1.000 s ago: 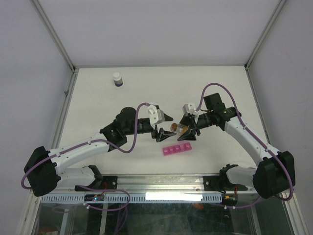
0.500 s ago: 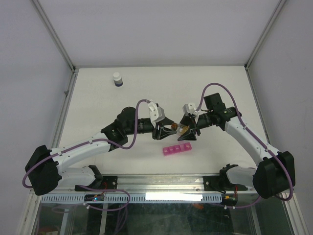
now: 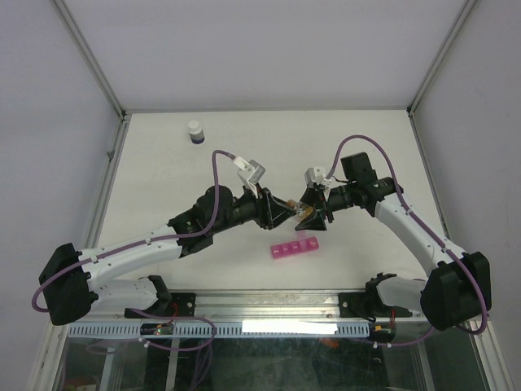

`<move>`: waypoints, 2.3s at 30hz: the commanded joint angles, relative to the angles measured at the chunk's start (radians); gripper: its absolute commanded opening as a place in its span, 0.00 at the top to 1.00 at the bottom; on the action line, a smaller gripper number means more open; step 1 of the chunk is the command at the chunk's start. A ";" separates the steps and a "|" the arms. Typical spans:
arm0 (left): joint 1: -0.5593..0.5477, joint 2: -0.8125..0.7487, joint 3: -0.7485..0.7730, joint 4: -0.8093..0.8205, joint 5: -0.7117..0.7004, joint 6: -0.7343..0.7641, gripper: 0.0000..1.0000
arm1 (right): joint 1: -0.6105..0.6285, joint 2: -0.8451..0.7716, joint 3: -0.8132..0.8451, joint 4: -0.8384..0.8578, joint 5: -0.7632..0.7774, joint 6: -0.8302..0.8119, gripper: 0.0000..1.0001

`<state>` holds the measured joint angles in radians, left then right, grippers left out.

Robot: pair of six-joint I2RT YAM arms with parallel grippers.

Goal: Sort the pills into containers

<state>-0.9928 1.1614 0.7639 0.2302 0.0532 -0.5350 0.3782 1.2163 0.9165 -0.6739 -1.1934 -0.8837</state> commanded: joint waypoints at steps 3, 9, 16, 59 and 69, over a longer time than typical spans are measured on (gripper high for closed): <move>-0.003 -0.039 0.057 0.055 -0.106 -0.196 0.97 | 0.004 -0.020 0.035 0.040 -0.023 0.004 1.00; -0.002 -0.063 0.053 0.046 -0.116 -0.312 0.98 | 0.001 -0.015 0.031 0.050 -0.021 0.015 1.00; -0.001 -0.073 0.059 0.009 -0.138 -0.397 0.97 | 0.002 -0.014 0.031 0.051 -0.027 0.017 1.00; 0.068 -0.092 -0.117 0.265 0.358 0.651 0.13 | -0.013 -0.011 0.045 -0.062 -0.100 -0.123 1.00; 0.106 -0.009 -0.068 0.278 0.441 0.601 0.26 | -0.012 -0.011 0.044 -0.065 -0.100 -0.126 1.00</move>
<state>-0.8928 1.1526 0.6430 0.4347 0.4297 0.0616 0.3698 1.2163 0.9165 -0.7391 -1.2461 -0.9886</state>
